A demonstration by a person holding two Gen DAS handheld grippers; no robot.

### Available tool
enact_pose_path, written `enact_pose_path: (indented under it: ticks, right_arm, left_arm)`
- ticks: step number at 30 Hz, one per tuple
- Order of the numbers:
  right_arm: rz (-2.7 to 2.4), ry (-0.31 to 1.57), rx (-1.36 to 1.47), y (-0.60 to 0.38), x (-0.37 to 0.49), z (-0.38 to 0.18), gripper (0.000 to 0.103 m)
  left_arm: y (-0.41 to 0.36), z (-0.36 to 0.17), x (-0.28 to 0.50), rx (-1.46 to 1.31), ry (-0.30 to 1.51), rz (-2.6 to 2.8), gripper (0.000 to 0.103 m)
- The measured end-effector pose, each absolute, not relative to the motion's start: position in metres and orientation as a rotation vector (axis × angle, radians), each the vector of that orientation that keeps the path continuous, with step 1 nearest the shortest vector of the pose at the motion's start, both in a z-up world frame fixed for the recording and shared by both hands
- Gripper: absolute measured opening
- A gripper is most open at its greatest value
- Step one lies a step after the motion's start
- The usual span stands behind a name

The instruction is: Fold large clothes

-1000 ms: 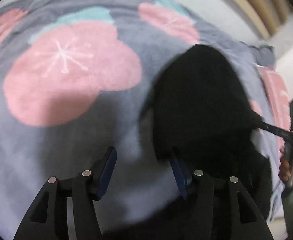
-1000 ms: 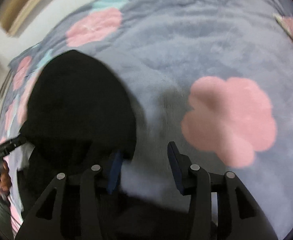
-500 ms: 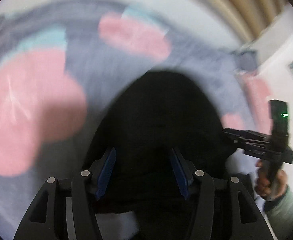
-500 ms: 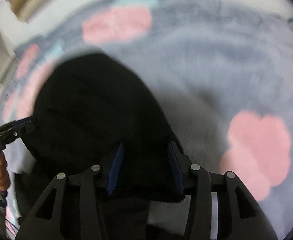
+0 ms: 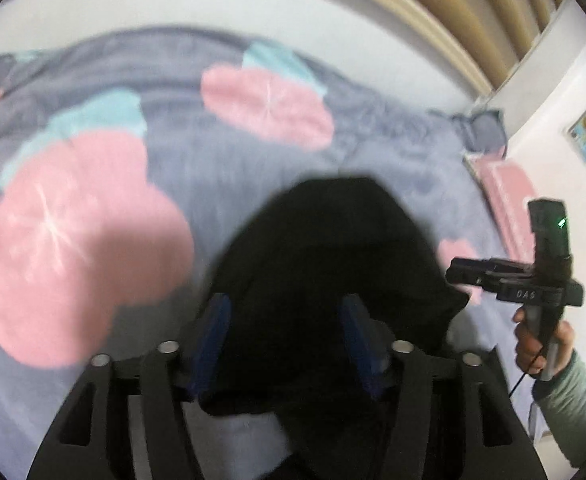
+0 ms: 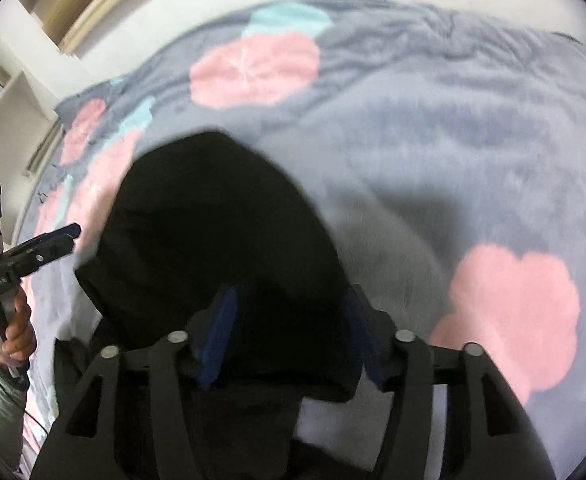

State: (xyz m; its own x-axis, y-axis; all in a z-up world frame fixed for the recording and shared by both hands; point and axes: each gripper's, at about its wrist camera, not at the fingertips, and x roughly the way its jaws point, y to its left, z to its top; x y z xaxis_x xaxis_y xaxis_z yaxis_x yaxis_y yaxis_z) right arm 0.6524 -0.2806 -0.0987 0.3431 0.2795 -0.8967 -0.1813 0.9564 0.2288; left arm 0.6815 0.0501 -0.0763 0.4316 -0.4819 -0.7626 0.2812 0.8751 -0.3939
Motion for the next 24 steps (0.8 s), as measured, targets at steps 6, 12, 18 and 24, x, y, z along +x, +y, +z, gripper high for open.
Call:
enact_pose_path:
  ticks: [6, 12, 18, 24]
  right_arm:
    - [0.328, 1.233, 0.085, -0.282, 0.694, -0.114, 0.063]
    - [0.423, 1.315, 0.158, -0.273, 0.732, -0.15, 0.063]
    - [0.543, 1.326, 0.139, -0.251, 0.729, -0.159, 0.041]
    - [0.6, 1.185, -0.002, -0.236, 0.667, -0.097, 0.018]
  left_arm:
    - [0.05, -0.097, 0.735, -0.278, 1.126, -0.518, 0.074]
    - [0.042, -0.146, 0.759, -0.429, 1.261, -0.656, 0.074]
    - [0.028, -0.145, 0.75, -0.361, 1.201, -0.699, 0.019]
    - [0.032, -0.09, 0.698, -0.278, 1.06, -0.757, 0.014]
